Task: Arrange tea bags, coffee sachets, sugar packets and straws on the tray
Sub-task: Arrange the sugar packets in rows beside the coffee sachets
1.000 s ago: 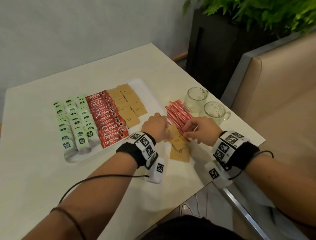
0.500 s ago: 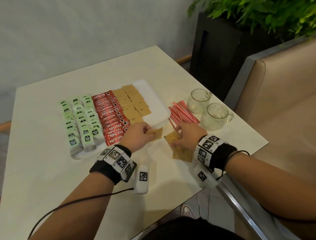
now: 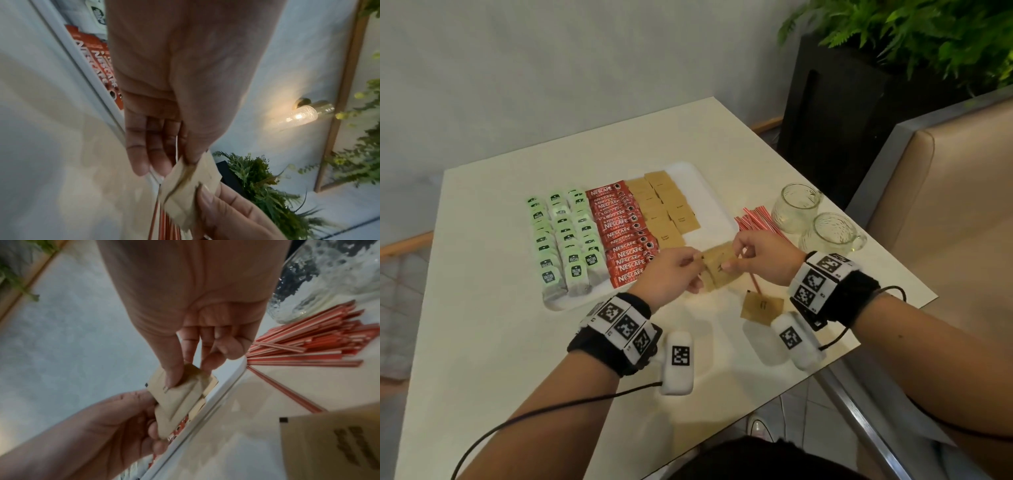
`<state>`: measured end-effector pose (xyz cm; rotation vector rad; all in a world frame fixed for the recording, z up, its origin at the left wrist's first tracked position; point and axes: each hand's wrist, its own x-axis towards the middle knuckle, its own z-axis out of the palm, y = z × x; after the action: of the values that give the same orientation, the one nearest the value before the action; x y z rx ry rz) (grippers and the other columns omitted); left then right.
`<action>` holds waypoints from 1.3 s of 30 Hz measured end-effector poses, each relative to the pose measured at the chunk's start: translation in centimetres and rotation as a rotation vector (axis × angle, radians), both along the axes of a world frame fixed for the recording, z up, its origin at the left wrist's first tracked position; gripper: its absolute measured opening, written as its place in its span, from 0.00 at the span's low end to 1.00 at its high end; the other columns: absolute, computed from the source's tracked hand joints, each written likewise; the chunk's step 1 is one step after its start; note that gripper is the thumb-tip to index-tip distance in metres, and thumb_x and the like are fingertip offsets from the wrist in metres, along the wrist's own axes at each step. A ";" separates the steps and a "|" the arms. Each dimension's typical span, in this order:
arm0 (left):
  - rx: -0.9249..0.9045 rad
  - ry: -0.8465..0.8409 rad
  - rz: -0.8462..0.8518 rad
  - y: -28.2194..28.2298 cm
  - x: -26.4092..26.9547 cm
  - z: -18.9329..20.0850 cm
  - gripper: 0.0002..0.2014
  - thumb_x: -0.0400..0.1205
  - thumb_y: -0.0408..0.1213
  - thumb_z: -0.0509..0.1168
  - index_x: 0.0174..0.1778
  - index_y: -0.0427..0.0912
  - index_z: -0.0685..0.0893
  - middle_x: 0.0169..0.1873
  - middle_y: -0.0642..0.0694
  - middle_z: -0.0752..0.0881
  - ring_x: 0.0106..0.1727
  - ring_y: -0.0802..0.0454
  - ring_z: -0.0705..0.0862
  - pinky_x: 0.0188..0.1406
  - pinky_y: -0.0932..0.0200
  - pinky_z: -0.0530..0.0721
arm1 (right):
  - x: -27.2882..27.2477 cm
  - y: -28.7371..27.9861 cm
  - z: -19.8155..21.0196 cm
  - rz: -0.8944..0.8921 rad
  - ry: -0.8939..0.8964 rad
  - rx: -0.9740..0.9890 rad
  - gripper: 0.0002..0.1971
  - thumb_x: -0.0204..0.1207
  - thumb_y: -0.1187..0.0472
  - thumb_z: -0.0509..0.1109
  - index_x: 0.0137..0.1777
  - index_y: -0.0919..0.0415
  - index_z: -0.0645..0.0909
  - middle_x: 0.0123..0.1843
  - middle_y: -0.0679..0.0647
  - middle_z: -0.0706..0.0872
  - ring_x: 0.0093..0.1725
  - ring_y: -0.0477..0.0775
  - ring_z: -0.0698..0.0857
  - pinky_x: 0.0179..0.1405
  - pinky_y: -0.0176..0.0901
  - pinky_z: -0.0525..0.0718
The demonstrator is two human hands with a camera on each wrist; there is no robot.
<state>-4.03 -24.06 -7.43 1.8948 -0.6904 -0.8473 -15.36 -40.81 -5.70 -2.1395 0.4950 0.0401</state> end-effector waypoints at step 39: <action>-0.078 0.097 0.122 0.0 -0.9 0.8 0.08 0.81 0.38 0.72 0.49 0.37 0.88 0.32 0.49 0.87 0.31 0.56 0.83 0.24 0.61 0.78 | 2.7 -1.1 1.2 0.070 0.077 -0.090 0.09 0.66 0.53 0.83 0.41 0.56 0.90 0.30 0.47 0.85 0.28 0.40 0.77 0.29 0.29 0.73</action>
<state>-4.93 -24.05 -6.67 1.7943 -0.5351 -0.8174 -12.70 -41.91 -4.53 -2.2495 0.4740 0.1427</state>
